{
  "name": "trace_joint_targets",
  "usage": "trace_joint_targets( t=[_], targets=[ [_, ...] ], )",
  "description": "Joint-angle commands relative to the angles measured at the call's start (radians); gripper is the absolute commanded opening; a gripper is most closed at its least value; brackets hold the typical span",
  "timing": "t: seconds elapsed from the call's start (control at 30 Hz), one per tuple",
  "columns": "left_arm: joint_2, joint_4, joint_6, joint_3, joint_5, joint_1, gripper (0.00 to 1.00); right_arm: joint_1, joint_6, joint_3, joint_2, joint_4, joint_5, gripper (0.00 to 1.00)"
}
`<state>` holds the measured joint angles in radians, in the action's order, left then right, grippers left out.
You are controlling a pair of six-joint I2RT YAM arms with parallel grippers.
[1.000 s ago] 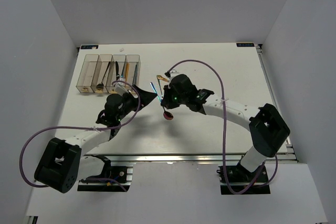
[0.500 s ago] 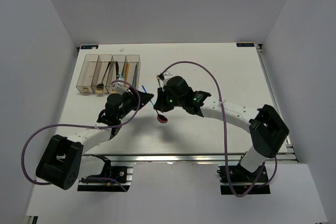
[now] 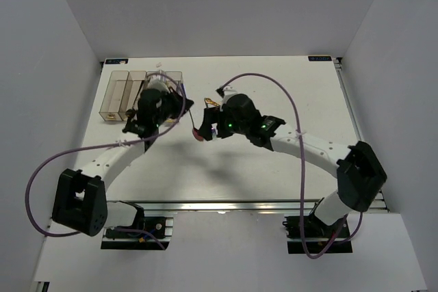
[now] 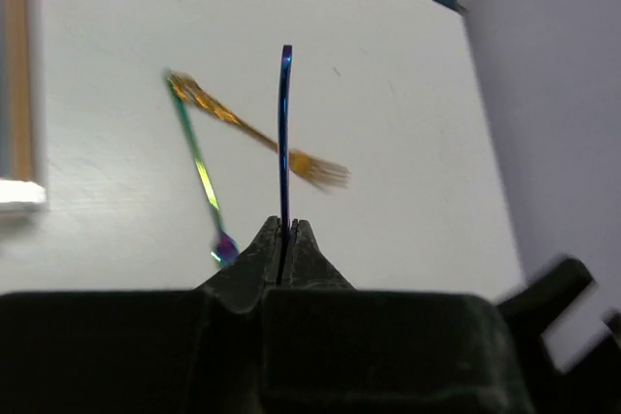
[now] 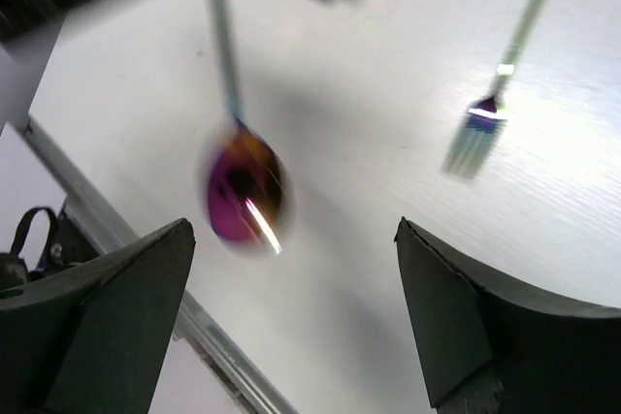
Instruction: Sort the eating utensils into containers
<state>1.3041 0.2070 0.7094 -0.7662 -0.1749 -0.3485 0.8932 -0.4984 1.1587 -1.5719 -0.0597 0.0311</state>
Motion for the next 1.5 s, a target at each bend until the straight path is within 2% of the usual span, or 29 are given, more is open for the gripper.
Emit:
trace_joint_targets(
  t=[0.0, 0.07, 0.1, 0.17, 0.2, 0.27, 0.33, 0.4, 0.53, 0.57, 0.67, 0.97, 1.07, 1.1, 1.33, 1.4, 1.43, 1.47],
  targets=[
    [0.058, -0.391, -0.29, -0.263, 0.203, 0.08, 0.0, -0.092, 0.017, -0.051, 0.124, -0.038, -0.089, 0.89],
    [0.157, -0.536, -0.379, -0.431, 0.256, 0.12, 0.0, -0.123, 0.029, -0.106, 0.186, -0.043, -0.091, 0.89],
    [0.272, -0.667, -0.452, -0.602, 0.308, 0.169, 0.0, -0.143, 0.043, -0.123, 0.209, -0.049, -0.095, 0.89],
    [0.431, -0.803, -0.57, -0.767, 0.305, 0.244, 0.0, -0.158, 0.06, -0.163, 0.265, -0.071, -0.114, 0.89],
    [0.476, -0.823, -0.612, -0.903, 0.314, 0.262, 0.0, -0.161, 0.085, -0.184, 0.297, -0.084, -0.115, 0.89],
    [0.55, -0.877, -0.724, -1.019, 0.313, 0.284, 0.0, -0.169, 0.101, -0.206, 0.32, -0.097, -0.125, 0.89],
    [0.629, -0.877, -0.78, -1.122, 0.382, 0.29, 0.0, -0.172, 0.123, -0.232, 0.346, -0.11, -0.125, 0.89],
    [0.671, -0.792, -0.824, -1.136, 0.394, 0.312, 0.0, -0.177, 0.132, -0.246, 0.358, -0.118, -0.122, 0.89],
    [0.69, -0.598, -0.876, -1.084, 0.318, 0.39, 0.0, -0.177, 0.146, -0.277, 0.374, -0.118, -0.057, 0.89],
    [0.687, -0.536, -0.898, -1.063, 0.234, 0.417, 0.0, -0.177, 0.147, -0.284, 0.377, -0.118, -0.051, 0.89],
    [0.681, -0.439, -0.913, -0.995, 0.143, 0.454, 0.0, -0.177, 0.152, -0.32, 0.395, -0.101, -0.04, 0.89],
    [0.736, -0.322, -0.913, -0.904, 0.054, 0.503, 0.0, -0.177, 0.166, -0.321, 0.395, -0.097, -0.008, 0.89],
    [0.751, -0.319, -0.904, -0.904, 0.028, 0.511, 0.06, -0.177, 0.167, -0.318, 0.394, -0.098, -0.008, 0.89],
    [0.756, -0.313, -0.901, -0.892, 0.019, 0.511, 0.11, -0.177, 0.167, -0.315, 0.394, -0.1, -0.011, 0.89],
    [0.753, -0.282, -0.912, -0.822, 0.015, 0.511, 0.18, -0.177, 0.161, -0.31, 0.382, -0.095, -0.005, 0.89],
    [0.742, -0.271, -0.915, -0.803, 0.018, 0.513, 0.25, -0.177, 0.162, -0.31, 0.38, -0.097, -0.002, 0.89],
    [0.73, -0.262, -0.912, -0.788, 0.025, 0.513, 0.33, -0.177, 0.162, -0.31, 0.38, -0.097, -0.002, 0.89],
    [0.721, -0.259, -0.906, -0.779, 0.023, 0.513, 0.34, -0.177, 0.162, -0.309, 0.38, -0.098, -0.002, 0.89]
  ],
)
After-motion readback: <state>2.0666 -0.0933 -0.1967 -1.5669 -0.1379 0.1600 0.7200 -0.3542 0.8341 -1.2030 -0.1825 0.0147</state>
